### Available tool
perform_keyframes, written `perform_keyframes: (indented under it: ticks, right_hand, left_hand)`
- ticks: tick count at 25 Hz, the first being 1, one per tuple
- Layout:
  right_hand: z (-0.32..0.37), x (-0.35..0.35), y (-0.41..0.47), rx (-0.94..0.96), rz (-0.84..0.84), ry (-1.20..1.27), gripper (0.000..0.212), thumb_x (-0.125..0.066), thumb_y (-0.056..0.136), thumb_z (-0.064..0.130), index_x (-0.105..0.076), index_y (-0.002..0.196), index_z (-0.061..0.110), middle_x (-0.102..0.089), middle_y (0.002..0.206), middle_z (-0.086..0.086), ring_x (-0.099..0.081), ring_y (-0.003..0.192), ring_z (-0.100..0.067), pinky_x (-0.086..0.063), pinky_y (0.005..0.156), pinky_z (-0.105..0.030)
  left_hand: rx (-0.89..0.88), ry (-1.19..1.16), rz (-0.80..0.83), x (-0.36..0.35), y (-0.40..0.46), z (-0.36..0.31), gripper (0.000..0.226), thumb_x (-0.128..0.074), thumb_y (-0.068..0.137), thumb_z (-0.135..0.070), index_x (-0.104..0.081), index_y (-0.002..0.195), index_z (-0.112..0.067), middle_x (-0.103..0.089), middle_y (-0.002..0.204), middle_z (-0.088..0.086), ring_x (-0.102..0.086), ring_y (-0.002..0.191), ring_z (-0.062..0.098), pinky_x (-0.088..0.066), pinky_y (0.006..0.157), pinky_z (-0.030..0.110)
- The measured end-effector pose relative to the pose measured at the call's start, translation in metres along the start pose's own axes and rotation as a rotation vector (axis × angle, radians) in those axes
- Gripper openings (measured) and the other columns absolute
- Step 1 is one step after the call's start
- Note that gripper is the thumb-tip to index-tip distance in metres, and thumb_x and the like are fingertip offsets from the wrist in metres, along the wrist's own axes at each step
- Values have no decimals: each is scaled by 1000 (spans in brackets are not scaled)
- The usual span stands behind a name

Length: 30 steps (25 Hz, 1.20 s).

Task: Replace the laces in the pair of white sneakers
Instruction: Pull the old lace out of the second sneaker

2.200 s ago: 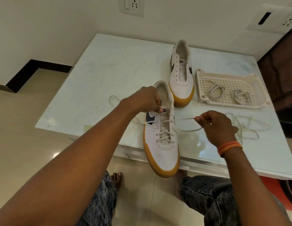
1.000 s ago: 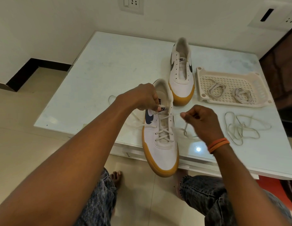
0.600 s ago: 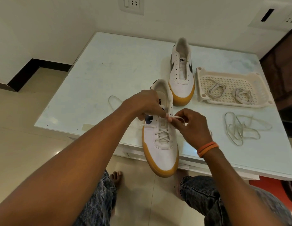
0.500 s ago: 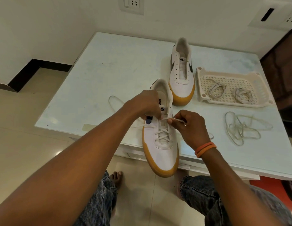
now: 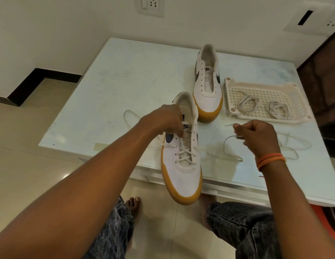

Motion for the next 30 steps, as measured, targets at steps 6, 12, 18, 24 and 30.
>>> perform_keyframes:
  ticks: [6,12,18,24,30]
  right_hand:
    - [44,-26,-31,421,-113,-309,30,-75,80,26,-65,107,16,-51,115,-12,-49,107,-20,-44,95,-39]
    - [62,-104,-102,707,161,-452,11,-76,79,20,-76,90,17,-49,120,-9,-52,107,-29,-46,83,-37]
    - [46,-102,-84,380,224,-181,6,-80,75,17,-75,76,20,-45,108,0,-48,103,-10,-42,86,-21]
    - [-1,-73,-89,-129,181,481,32,-59,82,2,-70,55,17,-68,79,-5,-62,92,-24,-50,85,-36]
    - [64,-85,-99,613,25,-370,12,-72,79,30,-72,88,22,-50,131,-7,-46,124,-27,-38,97,-44]
  left_hand:
    - [-173,80,-64,8,-2,-10,50,-74,84,-29,-56,128,-16,-57,127,5,-55,102,19,-43,77,26]
    - [-219,64,-72,20,-1,0,45,-77,79,-39,-67,118,-19,-54,130,0,-50,115,17,-37,84,25]
    - [-238,39,-92,22,2,1,41,-81,74,-38,-72,109,-19,-58,121,-1,-51,110,15,-38,83,26]
    - [-219,-23,-66,23,5,5,39,-83,71,-37,-74,105,-19,-58,115,-3,-53,104,15,-41,80,26]
    - [-212,-17,-76,21,8,4,39,-84,71,-36,-74,103,-15,-65,111,3,-60,102,20,-43,72,23]
Point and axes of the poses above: each hand's wrist, its own y-axis towards the middle knuckle, its own x-axis out of the back of the hand, z = x × y, the point moved 9 cm from there along y, towards the middle knuckle
